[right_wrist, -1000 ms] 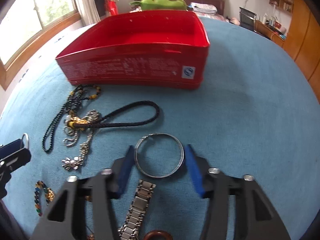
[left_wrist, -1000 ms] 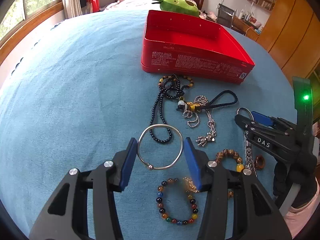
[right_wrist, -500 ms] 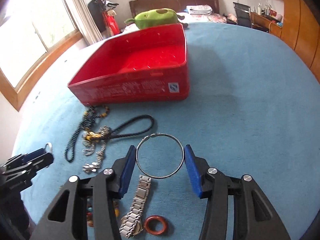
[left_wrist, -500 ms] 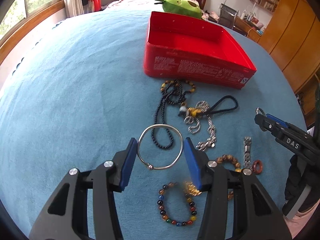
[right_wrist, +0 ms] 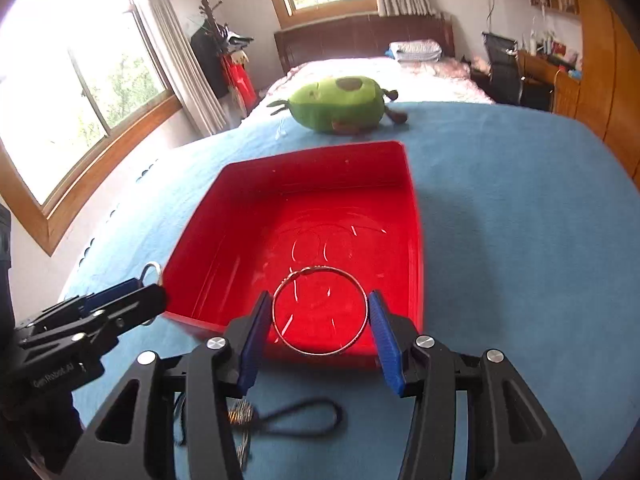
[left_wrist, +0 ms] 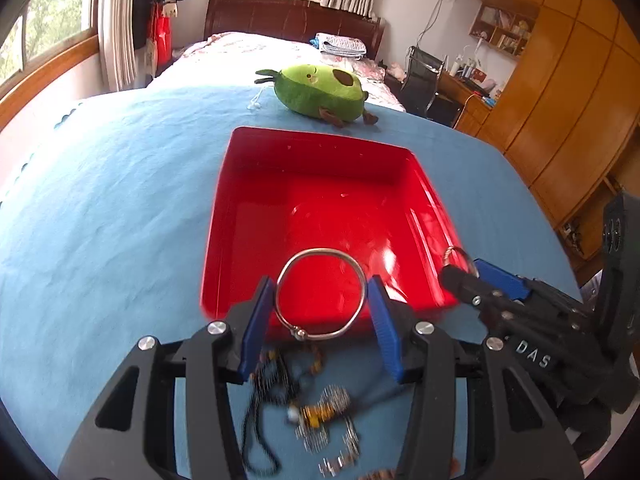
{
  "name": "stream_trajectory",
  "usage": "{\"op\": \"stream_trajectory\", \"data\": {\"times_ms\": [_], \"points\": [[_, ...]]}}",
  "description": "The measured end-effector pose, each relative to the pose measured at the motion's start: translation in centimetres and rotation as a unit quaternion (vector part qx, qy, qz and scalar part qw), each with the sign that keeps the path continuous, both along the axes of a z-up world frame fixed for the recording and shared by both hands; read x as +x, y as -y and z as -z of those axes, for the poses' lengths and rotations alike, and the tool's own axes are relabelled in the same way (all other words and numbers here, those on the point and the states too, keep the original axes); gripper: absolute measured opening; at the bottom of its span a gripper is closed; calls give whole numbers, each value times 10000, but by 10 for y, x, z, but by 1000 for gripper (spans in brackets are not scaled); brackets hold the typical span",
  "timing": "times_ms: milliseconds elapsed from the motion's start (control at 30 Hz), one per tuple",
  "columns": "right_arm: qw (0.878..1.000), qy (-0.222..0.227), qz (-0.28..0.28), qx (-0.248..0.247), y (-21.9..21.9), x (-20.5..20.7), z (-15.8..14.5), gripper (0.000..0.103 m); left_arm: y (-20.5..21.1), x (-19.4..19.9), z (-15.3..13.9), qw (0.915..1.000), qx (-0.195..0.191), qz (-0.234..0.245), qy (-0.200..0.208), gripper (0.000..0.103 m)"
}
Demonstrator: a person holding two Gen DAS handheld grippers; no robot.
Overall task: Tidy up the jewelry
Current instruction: 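Carry both rings over the red tray and open both grippers to drop them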
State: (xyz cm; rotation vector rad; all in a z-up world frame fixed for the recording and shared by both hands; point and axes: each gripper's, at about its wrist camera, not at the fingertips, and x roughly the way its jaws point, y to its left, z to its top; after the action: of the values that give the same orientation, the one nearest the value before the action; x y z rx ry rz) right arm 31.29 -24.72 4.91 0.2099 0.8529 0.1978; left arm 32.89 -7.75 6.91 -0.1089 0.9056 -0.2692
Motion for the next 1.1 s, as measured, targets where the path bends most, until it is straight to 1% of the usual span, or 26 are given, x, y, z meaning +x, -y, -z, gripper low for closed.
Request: {"op": "stream_trajectory", "data": {"times_ms": [100,200,267,333,400,500,633,867,933,1000,1100], "points": [[9995,-106,-104,-265,-12,24,16,49,5,28,18,9998,129,-35,-160,47],[9988,-256,-202,-375,-21,43,30,49,9,52,33,9990,301,-80,-331,47],[9977,-369,-141,-549,-23,55,39,49,11,69,42,9975,510,-124,-464,47],[9964,-456,-117,-707,-27,65,46,49,12,83,54,9960,603,-171,-640,47],[9942,-439,-32,-977,-32,71,49,49,13,92,60,9948,658,-187,-750,47],[9918,-443,-32,-1195,-38,79,52,49,17,97,60,9936,869,-231,-681,47],[9893,-444,-37,-1387,-39,82,53,50,19,99,59,9932,939,-215,-658,47],[9911,-401,-81,-1269,-36,77,49,52,18,94,58,9936,856,-195,-714,48],[9918,-389,-85,-1215,-35,77,47,52,15,93,56,9940,786,-195,-738,52],[9925,-355,-60,-1164,-32,75,44,52,13,90,53,9942,756,-205,-732,57],[9936,-284,-13,-1091,-27,70,37,52,10,86,45,9953,686,-219,-652,57]]}}
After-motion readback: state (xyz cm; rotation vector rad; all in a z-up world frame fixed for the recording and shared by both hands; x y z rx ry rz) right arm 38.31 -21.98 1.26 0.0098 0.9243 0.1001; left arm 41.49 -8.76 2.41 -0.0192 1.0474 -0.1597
